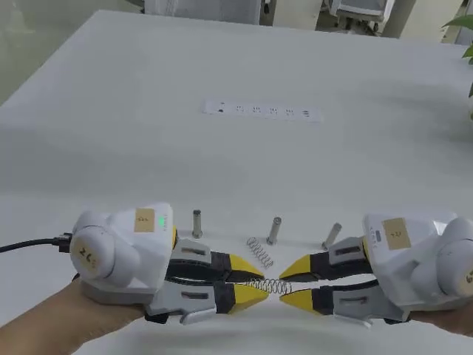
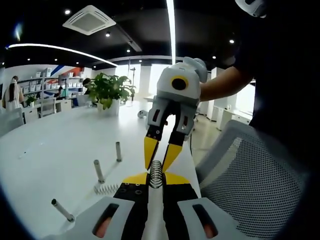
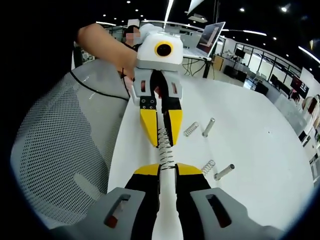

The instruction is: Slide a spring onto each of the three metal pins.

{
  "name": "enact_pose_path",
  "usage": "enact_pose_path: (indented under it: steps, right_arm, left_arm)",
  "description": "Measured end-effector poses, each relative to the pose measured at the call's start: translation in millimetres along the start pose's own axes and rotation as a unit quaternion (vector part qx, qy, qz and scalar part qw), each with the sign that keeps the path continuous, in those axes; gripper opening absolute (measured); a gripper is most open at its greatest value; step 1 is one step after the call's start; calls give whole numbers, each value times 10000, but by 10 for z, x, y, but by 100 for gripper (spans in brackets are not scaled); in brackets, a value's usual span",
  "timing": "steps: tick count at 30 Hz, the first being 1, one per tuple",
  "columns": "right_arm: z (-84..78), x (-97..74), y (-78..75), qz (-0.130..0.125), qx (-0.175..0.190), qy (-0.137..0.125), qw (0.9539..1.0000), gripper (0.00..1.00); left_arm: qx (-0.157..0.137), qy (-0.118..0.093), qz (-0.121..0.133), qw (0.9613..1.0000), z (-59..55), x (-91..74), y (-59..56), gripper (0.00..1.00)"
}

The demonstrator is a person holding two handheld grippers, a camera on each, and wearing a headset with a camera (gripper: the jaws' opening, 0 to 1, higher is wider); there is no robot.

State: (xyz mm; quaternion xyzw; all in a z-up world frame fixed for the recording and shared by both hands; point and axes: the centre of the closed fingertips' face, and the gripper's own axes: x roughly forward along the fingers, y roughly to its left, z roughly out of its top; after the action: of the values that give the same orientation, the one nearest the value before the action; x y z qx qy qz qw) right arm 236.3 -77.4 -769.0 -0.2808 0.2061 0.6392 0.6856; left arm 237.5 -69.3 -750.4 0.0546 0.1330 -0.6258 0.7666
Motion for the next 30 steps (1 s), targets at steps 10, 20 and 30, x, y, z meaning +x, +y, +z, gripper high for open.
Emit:
enact_pose_path:
  steps: [10, 20, 30]
  right_arm:
    - [5, -8, 25, 38, 77, -68, 9999, 7]
    - [150, -115, -43, -41, 131, -311, 9994, 6]
    - [302, -89, 32, 110, -476, -18, 9988, 6]
  left_arm:
    - [-45, -28, -9, 10000, -3, -5, -15, 1]
    - [-230, -222, 13, 9995, 35, -38, 36, 1]
    - [-61, 182, -15, 9998, -150, 29, 22, 1]
